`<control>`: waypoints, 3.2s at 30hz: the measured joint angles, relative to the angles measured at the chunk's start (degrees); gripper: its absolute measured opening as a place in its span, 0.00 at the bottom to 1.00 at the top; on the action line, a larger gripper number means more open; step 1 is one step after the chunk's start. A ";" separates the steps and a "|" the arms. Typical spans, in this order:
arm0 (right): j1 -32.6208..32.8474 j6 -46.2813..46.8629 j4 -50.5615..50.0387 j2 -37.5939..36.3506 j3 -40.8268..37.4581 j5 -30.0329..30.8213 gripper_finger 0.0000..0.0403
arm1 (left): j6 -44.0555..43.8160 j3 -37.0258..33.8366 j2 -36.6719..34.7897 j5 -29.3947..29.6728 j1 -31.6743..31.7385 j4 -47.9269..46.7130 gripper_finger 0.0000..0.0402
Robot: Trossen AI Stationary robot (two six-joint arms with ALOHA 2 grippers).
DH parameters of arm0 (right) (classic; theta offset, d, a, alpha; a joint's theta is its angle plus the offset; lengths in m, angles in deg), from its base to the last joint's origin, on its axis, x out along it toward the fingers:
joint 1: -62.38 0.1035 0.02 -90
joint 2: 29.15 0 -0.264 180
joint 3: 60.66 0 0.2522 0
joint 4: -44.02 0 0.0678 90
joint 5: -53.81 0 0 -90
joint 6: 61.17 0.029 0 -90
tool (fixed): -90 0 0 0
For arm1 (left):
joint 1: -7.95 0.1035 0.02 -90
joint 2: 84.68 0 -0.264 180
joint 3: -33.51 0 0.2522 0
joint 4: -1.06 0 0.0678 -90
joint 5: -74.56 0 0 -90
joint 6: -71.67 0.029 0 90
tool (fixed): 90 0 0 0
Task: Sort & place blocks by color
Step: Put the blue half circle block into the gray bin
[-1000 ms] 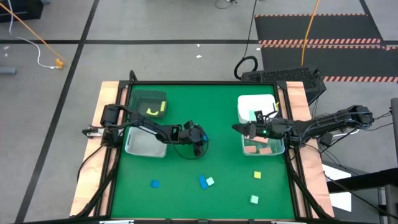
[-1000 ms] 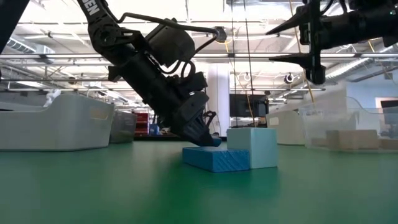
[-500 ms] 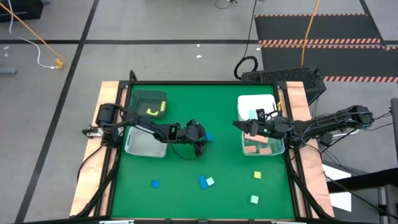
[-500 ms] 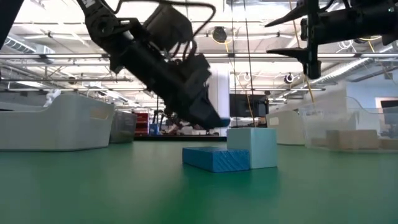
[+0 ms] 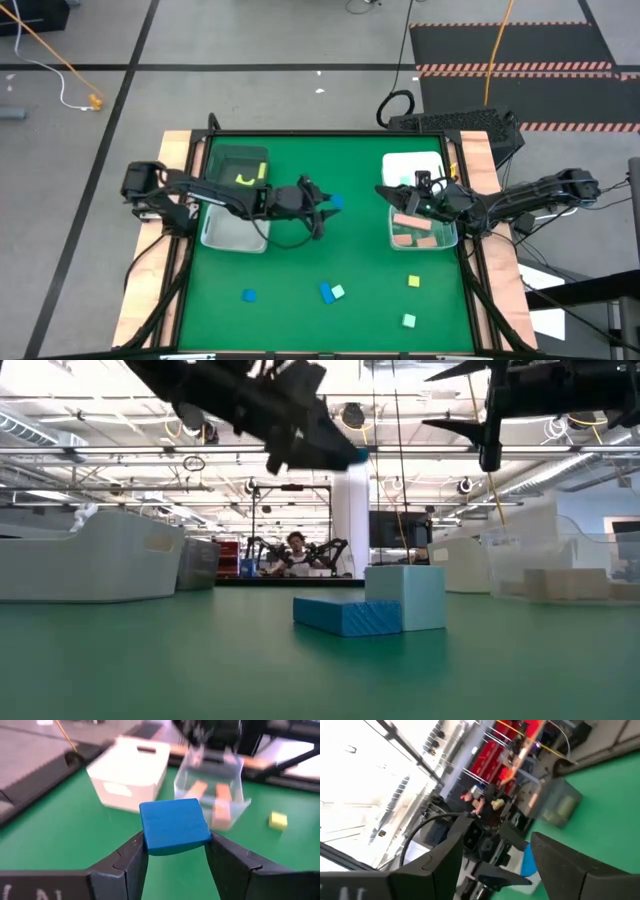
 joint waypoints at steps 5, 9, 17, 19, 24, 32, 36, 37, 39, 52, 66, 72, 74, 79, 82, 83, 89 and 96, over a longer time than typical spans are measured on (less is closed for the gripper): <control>-0.13 -1.78 3.12 2.27 0.00 -0.05 0.56 | -0.71 0.00 -4.37 0.14 -0.05 0.63 0.42; -0.13 -1.78 3.05 3.81 0.00 -0.24 0.56 | -2.50 0.02 -8.68 0.12 -0.37 -1.50 0.42; -0.11 -1.70 2.94 5.90 0.00 -0.28 0.56 | -4.77 0.02 -17.39 0.18 -2.85 -13.03 0.44; -0.11 -1.74 2.70 6.10 0.00 -0.31 0.56 | -6.05 0.08 -18.64 0.16 -3.53 -14.50 0.42; -0.11 -1.72 2.71 6.51 0.02 -0.33 0.56 | -9.81 0.13 -21.70 0.23 -4.97 -24.08 0.42; -0.11 -1.62 2.35 6.83 0.02 -0.53 0.56 | -18.49 0.01 -24.64 0.62 -7.53 -49.31 0.42; -0.11 -1.61 2.29 7.08 0.02 -0.57 0.56 | -23.15 -0.01 -26.02 0.59 -8.64 -62.10 0.42; -0.11 -1.59 2.23 7.12 0.02 -0.61 0.56 | -24.13 0.06 -26.24 0.56 -8.89 -64.58 0.42; -0.11 -1.59 2.50 7.32 0.02 -0.59 0.56 | -26.38 0.03 -26.59 0.56 -9.52 -72.00 0.42; -0.11 -1.61 1.05 7.42 0.02 -0.59 0.56 | -33.55 0.00 -26.55 -1.32 -14.29 -88.77 0.42; -0.11 -1.78 1.12 7.41 0.02 -0.59 0.56 | -39.52 0.00 -26.55 -1.38 -14.78 -88.68 0.45; -0.11 -1.74 1.12 7.41 0.02 -0.59 0.56 | -42.69 0.00 -26.55 -1.37 -14.78 -88.65 0.46; -0.11 -1.67 1.12 7.41 0.02 -0.59 0.56 | -44.84 0.00 -26.55 -1.36 -14.78 -88.61 0.45; -0.09 -1.65 1.14 7.41 0.02 -0.59 0.56 | -52.31 -0.63 -26.51 -1.36 -14.67 -88.45 0.45; -0.09 -1.65 1.12 7.41 0.02 -0.59 0.56 | -57.45 -2.24 -26.48 -1.36 -14.40 -88.30 0.47; -0.10 -1.65 1.12 7.41 0.02 -0.59 0.56 | -58.92 -2.92 -26.48 -1.36 -14.39 -88.09 0.47; -0.09 -1.63 1.12 7.41 0.02 -0.59 0.56 | -64.77 -6.54 -26.47 -0.33 -14.38 -85.43 0.45; -0.10 -1.61 1.13 7.41 0.02 -0.59 0.56 | -69.70 -10.95 -26.46 -0.07 -14.38 -78.50 0.47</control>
